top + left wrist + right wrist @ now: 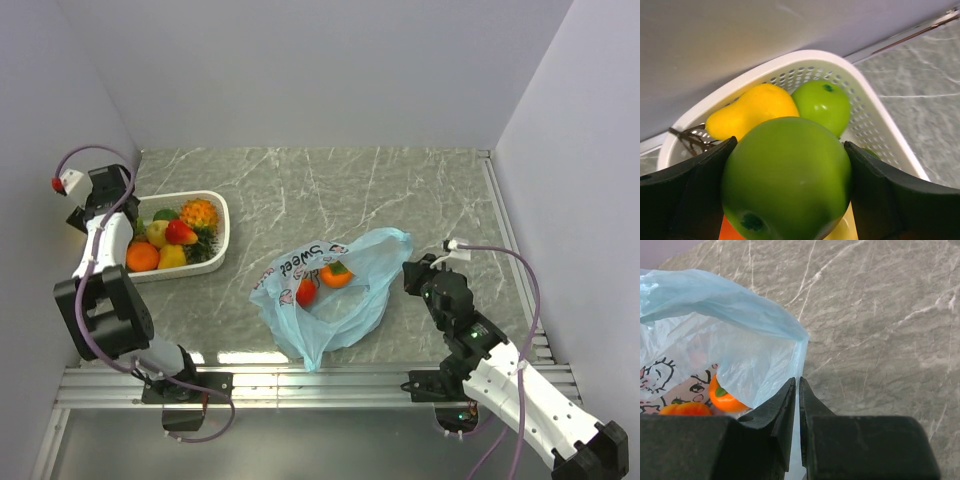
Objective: Untie the knot of the plastic bag and take out the fruit
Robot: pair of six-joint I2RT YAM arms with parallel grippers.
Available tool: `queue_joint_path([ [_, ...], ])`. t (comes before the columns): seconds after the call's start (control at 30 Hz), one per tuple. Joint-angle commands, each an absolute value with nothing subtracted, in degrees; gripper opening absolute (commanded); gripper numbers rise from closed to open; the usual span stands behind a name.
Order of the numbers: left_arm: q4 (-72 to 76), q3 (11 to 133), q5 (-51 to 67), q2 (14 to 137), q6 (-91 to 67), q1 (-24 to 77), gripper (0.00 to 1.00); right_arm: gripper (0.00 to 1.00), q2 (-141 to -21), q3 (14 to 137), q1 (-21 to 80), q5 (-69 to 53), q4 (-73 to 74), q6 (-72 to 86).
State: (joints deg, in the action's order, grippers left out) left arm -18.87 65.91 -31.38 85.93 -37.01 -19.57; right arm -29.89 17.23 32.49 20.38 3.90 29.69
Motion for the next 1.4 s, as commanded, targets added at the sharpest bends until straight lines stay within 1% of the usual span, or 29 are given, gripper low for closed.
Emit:
queue_joint_path([
  [0.0,-16.2,67.8,-27.1,88.8,-39.8,-21.7,0.64,0.14,-30.8,19.3,32.8,20.6,3.5,28.9],
  [0.07,-16.0,67.6,-26.5,89.6,-40.0,-21.9,0.72,0.14,-31.1,19.6,32.8,20.6,3.9,29.1],
  [0.1,-15.8,67.5,-26.4,90.1,-40.1,-22.0,0.80,0.14,-31.0,19.7,32.8,20.6,4.0,29.3],
  [0.17,-15.6,67.3,-25.4,90.3,-39.9,-22.0,0.85,0.14,-30.8,19.7,32.8,20.6,4.0,29.2],
  [0.2,-15.7,67.2,-25.2,90.5,-40.0,-22.0,0.91,0.14,-30.7,19.8,32.7,20.7,3.9,29.3],
  [0.3,-15.9,67.1,-24.3,90.4,-40.0,-22.0,0.99,0.14,-30.7,20.0,32.7,20.9,4.0,29.1],
  [0.53,-17.8,67.5,-23.4,87.9,-40.2,-21.5,0.99,0.14,-30.4,20.0,32.7,21.0,4.0,28.9],
  [0.67,-18.2,67.2,-23.4,83.2,-39.2,-18.7,0.99,0.14,-30.8,20.0,32.8,21.3,3.5,28.6],
  [0.83,-19.8,67.8,-25.7,74.1,-36.1,-7.3,0.99,0.14,-31.2,20.1,32.9,21.3,2.6,28.5],
  [0.87,-19.9,67.9,-26.4,72.9,-35.6,-2.6,0.99,0.14,-31.2,20.2,32.9,21.2,2.4,28.3],
  [0.93,-20.0,68.0,-26.7,69.9,-34.2,2.3,0.99,0.14,-31.6,20.3,32.8,20.9,1.8,28.2],
  [0.97,-21.3,68.2,-25.8,68.7,-34.1,6.4,0.99,0.14,-31.7,20.3,32.8,20.7,1.6,28.0],
  [1.03,-23.2,68.9,-23.6,68.2,-34.2,10.4,0.99,0.14,-32.0,20.3,32.8,20.7,1.1,27.9],
  [1.07,-24.9,69.1,-22.0,67.9,-34.2,15.3,0.99,0.14,-32.1,20.2,32.7,20.7,0.9,27.9],
  [1.13,-26.2,69.1,-20.7,67.7,-33.3,21.0,0.98,0.14,-32.2,20.1,32.8,20.7,0.4,27.8],
  [1.17,-27.1,69.2,-20.5,67.7,-33.4,27.0,0.98,0.14,-32.2,20.0,32.8,20.7,0.3,27.8],
  [1.23,-30.0,69.7,-21.3,68.2,-34.8,33.5,0.98,0.14,-32.2,20.0,32.8,20.7,0.2,27.9],
  [1.27,-30.8,69.9,-22.6,69.2,-35.4,39.8,0.98,0.14,-32.2,20.0,32.8,20.7,0.2,27.9],
  [1.33,-32.5,70.0,-23.4,70.4,-37.0,45.7,0.98,0.14,-32.2,19.8,32.8,20.7,0.2,27.9],
  [1.37,-33.0,70.7,-23.8,72.0,-37.3,50.6,0.97,0.14,-32.1,19.7,32.8,20.7,0.2,28.0],
])
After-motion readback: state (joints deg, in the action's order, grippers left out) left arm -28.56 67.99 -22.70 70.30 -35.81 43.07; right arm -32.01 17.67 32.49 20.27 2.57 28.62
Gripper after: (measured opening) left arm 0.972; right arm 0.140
